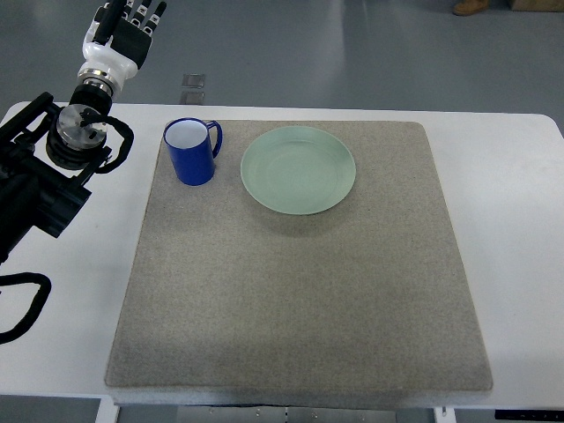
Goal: Place cup left of plate with left hand
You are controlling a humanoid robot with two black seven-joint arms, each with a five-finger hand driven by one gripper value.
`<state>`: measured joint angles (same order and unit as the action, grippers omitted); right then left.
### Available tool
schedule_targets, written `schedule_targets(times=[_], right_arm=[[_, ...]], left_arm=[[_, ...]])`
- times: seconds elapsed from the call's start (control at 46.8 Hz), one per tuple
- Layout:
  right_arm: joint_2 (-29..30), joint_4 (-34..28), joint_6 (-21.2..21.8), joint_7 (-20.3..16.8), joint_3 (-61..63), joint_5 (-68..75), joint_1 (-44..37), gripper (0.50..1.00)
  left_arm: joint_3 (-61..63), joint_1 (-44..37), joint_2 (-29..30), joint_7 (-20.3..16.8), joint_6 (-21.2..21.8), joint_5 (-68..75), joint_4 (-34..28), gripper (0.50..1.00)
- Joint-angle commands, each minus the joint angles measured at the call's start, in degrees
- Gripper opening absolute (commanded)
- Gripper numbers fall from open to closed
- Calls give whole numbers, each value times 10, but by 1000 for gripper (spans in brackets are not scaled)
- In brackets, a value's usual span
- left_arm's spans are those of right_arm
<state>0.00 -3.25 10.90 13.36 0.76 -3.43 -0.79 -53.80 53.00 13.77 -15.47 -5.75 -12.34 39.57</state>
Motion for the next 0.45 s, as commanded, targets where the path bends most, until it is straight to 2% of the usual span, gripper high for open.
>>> schedule_targets(times=[0.0, 0.107, 0.257, 0.428], right_arm=[[0, 0, 0, 0, 0, 0, 0, 932], [0, -8, 10, 0, 1, -4, 1, 932], [0, -101, 10, 0, -1, -6, -2, 932], [0, -99, 5, 0, -1, -6, -18, 932]], left_arm=[[3, -1, -2, 0, 0, 1, -1, 999], [4, -1, -2, 0, 0, 4, 0, 999], [4, -4, -1, 0, 0, 4, -1, 999], [9, -4, -1, 0, 0, 4, -1, 999]])
